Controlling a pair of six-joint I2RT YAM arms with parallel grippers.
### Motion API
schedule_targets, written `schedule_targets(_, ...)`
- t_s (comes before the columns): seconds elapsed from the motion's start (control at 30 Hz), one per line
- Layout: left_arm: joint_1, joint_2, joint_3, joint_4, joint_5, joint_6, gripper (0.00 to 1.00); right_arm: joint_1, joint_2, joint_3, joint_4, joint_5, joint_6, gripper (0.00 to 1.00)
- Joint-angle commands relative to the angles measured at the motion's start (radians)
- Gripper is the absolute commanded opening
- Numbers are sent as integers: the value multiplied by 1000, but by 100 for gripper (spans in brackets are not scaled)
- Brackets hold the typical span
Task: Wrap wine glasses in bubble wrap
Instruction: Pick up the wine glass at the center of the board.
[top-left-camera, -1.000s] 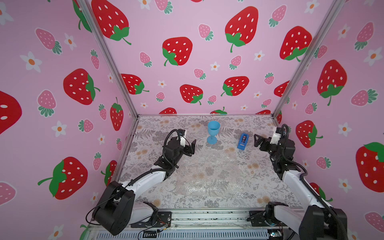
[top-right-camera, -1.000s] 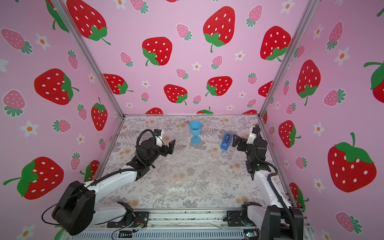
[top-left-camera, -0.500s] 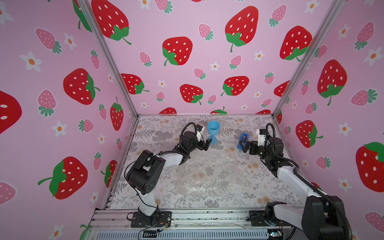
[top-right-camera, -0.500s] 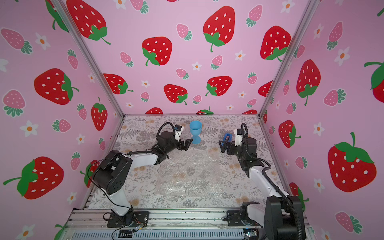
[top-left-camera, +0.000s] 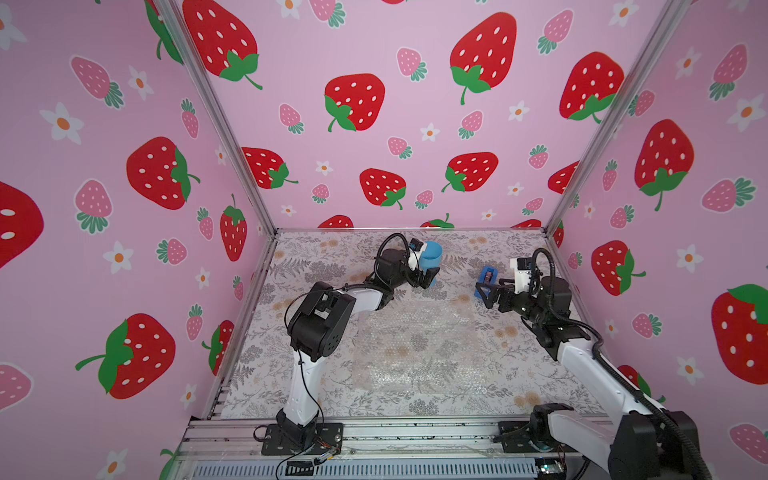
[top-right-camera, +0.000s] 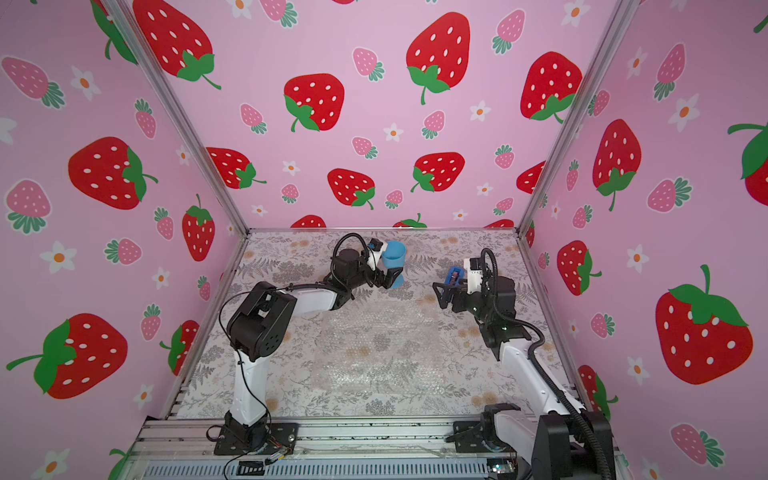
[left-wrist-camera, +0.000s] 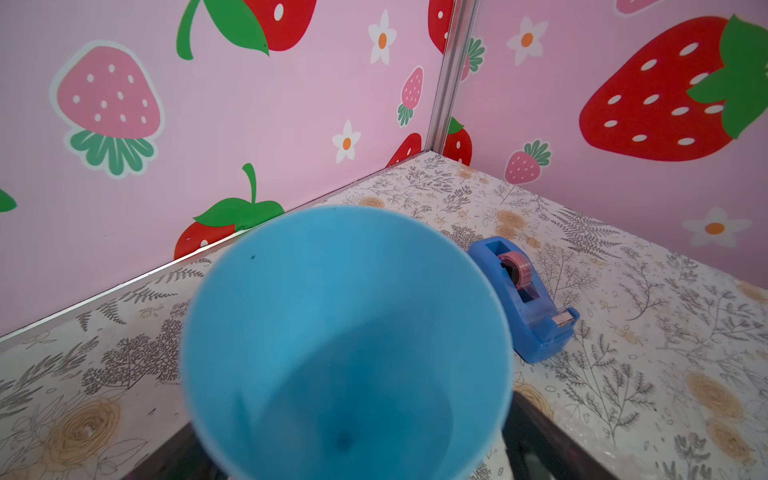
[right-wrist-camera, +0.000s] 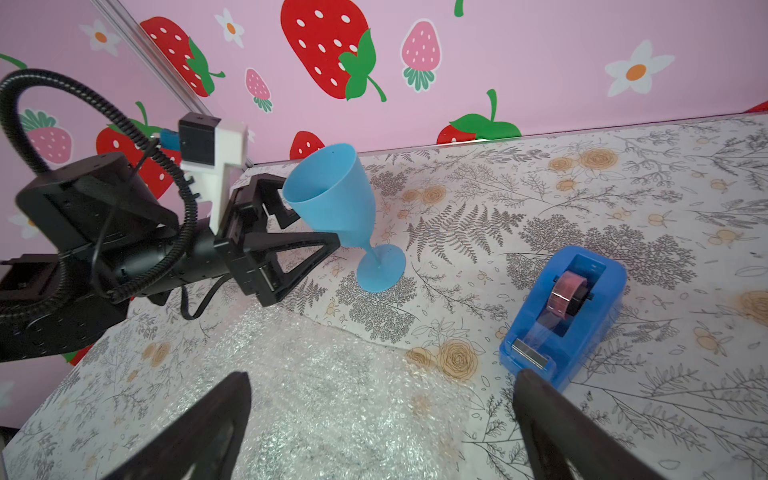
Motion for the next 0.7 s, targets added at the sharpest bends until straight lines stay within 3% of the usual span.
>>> schedule_targets(0.0,8,36,72,39,87,26,99,5,-13,-10,10,-34,-19,99)
schedule_targets(0.4,21,124,205,34,94,7,100,10,-10,4,-13,-39,-15,99)
schedule_targets(0.57,22,122,230,-12,125,26,83,13,-16,9,-26,-39,-15,100)
schedule_targets(0.67,23,81,170,30,118,22,81,16,-26,17,-43,-30,-14,100)
